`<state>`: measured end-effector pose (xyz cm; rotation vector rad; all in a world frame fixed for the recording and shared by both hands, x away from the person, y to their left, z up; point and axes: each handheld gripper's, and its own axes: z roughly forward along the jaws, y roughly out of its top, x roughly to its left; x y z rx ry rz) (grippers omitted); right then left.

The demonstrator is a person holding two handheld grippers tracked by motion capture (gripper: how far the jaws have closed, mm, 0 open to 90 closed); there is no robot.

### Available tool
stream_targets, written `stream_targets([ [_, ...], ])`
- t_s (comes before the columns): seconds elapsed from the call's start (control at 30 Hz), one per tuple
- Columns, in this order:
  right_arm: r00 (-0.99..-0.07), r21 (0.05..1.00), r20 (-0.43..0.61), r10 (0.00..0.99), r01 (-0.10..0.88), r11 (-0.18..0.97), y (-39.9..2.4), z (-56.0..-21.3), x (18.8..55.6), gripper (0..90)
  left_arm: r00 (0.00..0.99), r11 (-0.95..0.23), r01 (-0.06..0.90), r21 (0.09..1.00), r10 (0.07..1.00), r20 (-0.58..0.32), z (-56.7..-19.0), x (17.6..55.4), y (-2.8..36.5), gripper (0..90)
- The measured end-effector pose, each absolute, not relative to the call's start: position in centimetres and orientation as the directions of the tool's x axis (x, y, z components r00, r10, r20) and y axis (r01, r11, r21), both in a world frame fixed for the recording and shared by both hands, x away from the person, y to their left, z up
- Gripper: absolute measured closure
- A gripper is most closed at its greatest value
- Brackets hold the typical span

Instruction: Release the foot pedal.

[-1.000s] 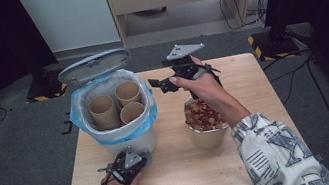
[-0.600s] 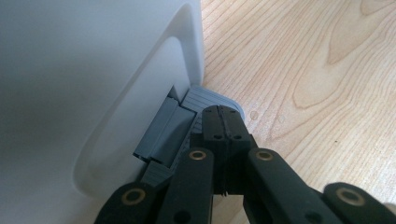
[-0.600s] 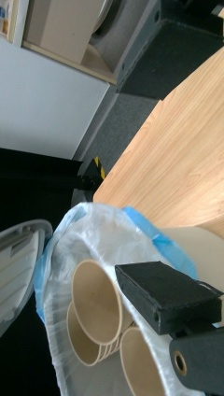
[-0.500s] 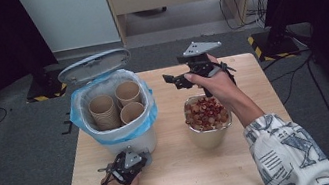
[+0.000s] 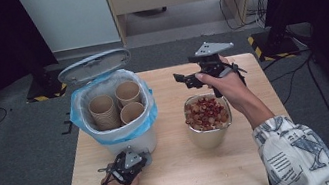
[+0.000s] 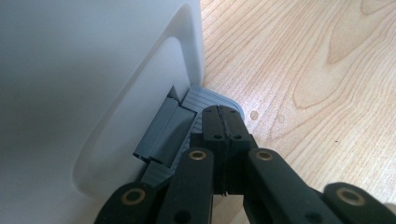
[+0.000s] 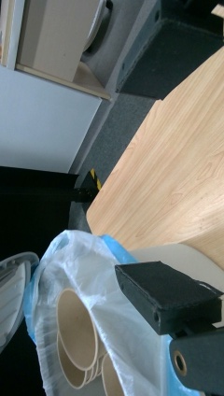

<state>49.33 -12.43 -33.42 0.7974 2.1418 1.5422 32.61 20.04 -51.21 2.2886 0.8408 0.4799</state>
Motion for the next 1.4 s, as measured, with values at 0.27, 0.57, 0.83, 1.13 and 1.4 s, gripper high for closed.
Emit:
stream_targets([
  [0.27,-0.753,0.945,0.020,0.658,0.229,0.233,-13.7,-33.8,49.3,11.7,0.729,-0.586,0.438,0.682,0.675,0.112,-51.2,32.5,20.0,88.8],
  [0.57,-0.734,0.944,0.014,0.679,0.233,0.232,-15.7,-33.9,49.1,11.7,0.715,-0.542,0.446,0.712,0.694,0.080,-49.9,30.2,20.5,66.6],
  [0.83,-0.696,0.944,0.017,0.718,0.248,0.218,-18.8,-34.2,48.6,11.8,0.672,-0.453,0.474,0.755,0.740,0.022,-49.0,28.3,22.2,56.1],
  [1.13,-0.664,0.944,0.020,0.748,0.260,0.206,-21.7,-34.7,48.2,11.7,0.619,-0.382,0.524,0.761,0.785,-0.033,-49.1,28.5,23.9,45.8],
  [1.4,-0.628,0.941,0.014,0.778,0.270,0.201,-23.6,-35.7,47.6,11.7,0.562,-0.341,0.568,0.749,0.826,-0.050,-49.3,28.9,25.6,35.9],
])
